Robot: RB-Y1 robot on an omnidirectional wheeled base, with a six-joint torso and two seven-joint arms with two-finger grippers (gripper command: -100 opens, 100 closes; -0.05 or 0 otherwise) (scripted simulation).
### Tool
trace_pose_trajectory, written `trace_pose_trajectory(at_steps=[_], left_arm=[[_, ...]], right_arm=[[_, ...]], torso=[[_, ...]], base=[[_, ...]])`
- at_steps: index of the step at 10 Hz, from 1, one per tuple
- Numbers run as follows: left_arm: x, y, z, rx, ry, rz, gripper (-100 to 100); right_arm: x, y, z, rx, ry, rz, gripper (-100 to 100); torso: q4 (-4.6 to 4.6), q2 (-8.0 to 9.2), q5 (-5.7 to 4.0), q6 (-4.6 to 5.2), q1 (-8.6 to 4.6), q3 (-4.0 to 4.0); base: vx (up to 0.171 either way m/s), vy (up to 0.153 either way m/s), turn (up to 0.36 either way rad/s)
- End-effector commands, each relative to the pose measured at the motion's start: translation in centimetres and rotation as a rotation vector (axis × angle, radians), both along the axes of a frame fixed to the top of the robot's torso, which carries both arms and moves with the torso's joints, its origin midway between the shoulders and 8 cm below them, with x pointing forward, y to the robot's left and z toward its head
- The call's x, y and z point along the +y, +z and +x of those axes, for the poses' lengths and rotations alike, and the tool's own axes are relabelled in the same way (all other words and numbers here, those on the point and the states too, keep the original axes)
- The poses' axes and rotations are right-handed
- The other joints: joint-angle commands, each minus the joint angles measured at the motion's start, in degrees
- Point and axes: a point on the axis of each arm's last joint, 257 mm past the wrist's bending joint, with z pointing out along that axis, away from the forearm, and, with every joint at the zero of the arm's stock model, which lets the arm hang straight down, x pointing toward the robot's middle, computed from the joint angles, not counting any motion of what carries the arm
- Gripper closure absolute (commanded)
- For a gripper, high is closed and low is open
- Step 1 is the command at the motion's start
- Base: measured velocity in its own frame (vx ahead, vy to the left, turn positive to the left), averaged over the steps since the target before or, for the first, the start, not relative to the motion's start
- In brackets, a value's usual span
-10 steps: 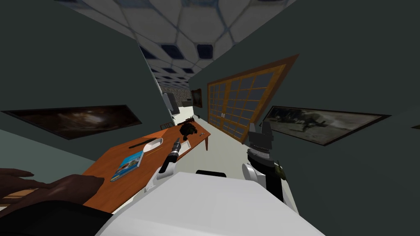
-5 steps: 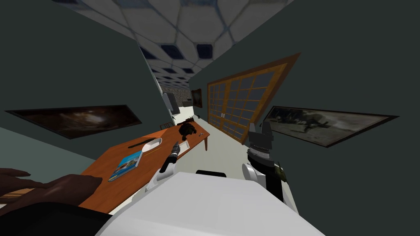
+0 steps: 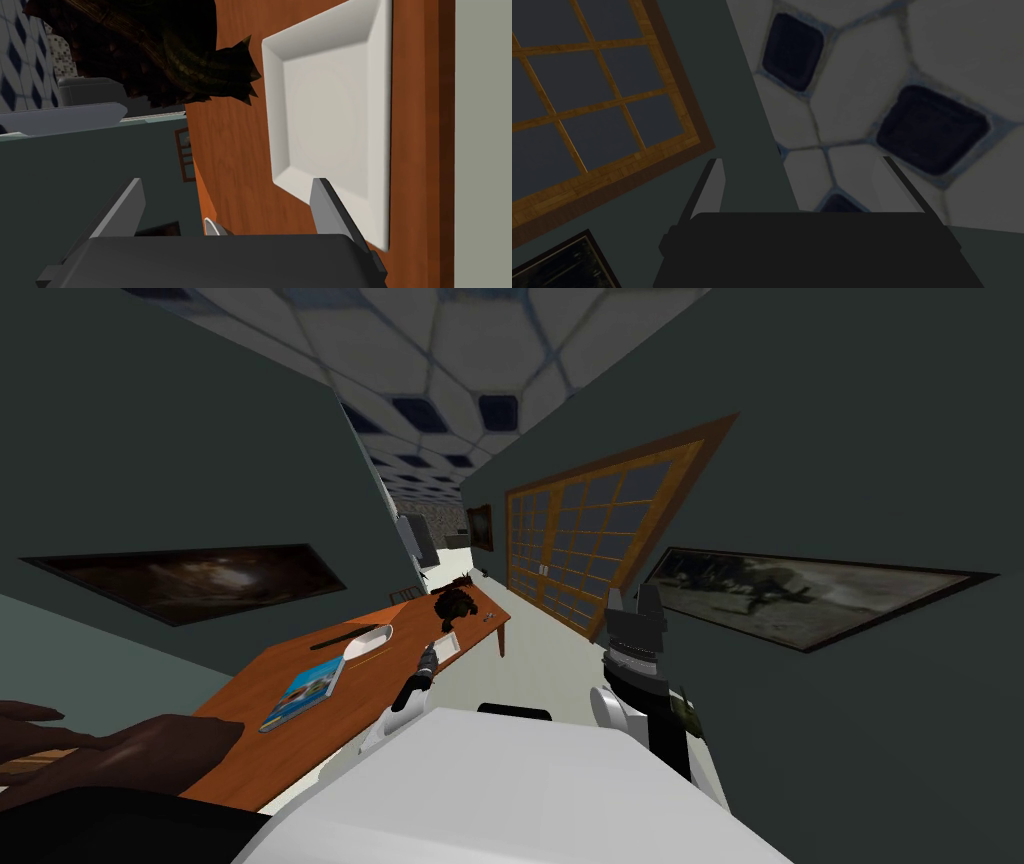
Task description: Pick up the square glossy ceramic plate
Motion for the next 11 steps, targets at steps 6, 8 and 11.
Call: trace_pose_trajectory(at_steps=[6, 8, 11], left_arm=[[-0.8, -6.9, -3.4, 0.134, 0.093, -0.159, -100], [-2.0, -8.4, -3.9, 0.155, 0.110, -0.204, -100], [-1.4, -8.2, -3.5, 0.153, 0.116, -0.196, -100]], right_arm=[[0.0, 0.0, 0.0, 0.000, 0.000, 0.000, 0], [0.0, 0.0, 0.0, 0.000, 0.000, 0.000, 0], [0.0, 0.0, 0.0, 0.000, 0.000, 0.000, 0]], torso=[[-0.01, -0.04, 0.02, 0.00, 0.08, -0.02], [-0.01, -0.07, 0.03, 0.00, 0.11, -0.04], [0.02, 0.08, 0.02, 0.00, 0.11, 0.05]], base=[[0.036, -0.014, 0.014], [0.047, 0.003, 0.007], [0.000, 0.000, -0.022]])
